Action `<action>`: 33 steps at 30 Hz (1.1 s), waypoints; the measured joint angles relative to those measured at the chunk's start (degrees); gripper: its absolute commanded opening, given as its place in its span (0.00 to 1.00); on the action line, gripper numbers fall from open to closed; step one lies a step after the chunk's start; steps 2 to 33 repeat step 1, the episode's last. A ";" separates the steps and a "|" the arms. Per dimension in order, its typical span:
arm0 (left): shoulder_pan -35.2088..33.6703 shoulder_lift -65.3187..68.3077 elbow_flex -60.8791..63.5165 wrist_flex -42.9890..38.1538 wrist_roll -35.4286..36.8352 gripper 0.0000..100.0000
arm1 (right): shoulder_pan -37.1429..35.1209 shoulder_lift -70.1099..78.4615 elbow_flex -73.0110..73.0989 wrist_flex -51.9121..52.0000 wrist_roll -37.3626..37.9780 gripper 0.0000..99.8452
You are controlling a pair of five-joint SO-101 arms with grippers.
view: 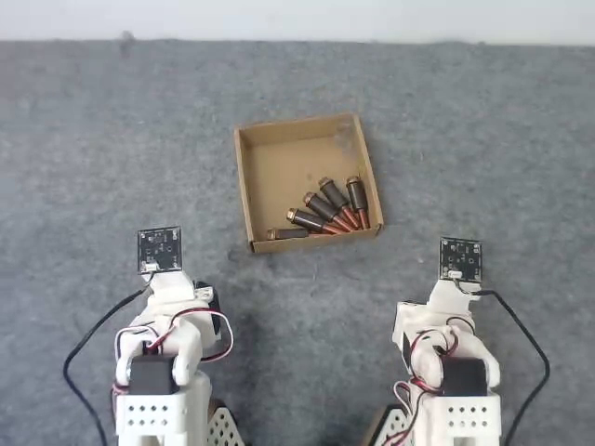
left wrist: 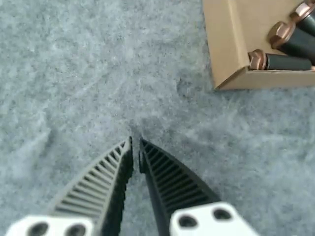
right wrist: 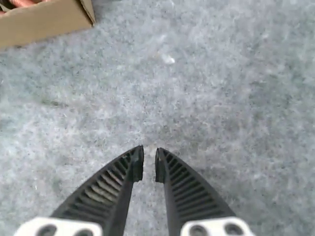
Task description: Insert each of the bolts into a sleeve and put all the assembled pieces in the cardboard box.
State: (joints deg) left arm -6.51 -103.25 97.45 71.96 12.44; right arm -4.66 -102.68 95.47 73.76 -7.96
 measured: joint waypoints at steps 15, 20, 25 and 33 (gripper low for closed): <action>0.00 0.00 0.00 0.00 0.00 0.02 | 0.00 0.00 0.00 0.00 0.00 0.04; 0.00 0.00 0.00 0.00 0.00 0.02 | 0.00 0.00 0.00 0.00 0.00 0.04; 0.00 0.00 0.00 0.00 0.00 0.02 | 0.00 0.00 0.00 0.00 0.00 0.04; 0.00 0.00 0.00 0.00 0.00 0.02 | 0.00 0.00 0.00 0.00 0.00 0.04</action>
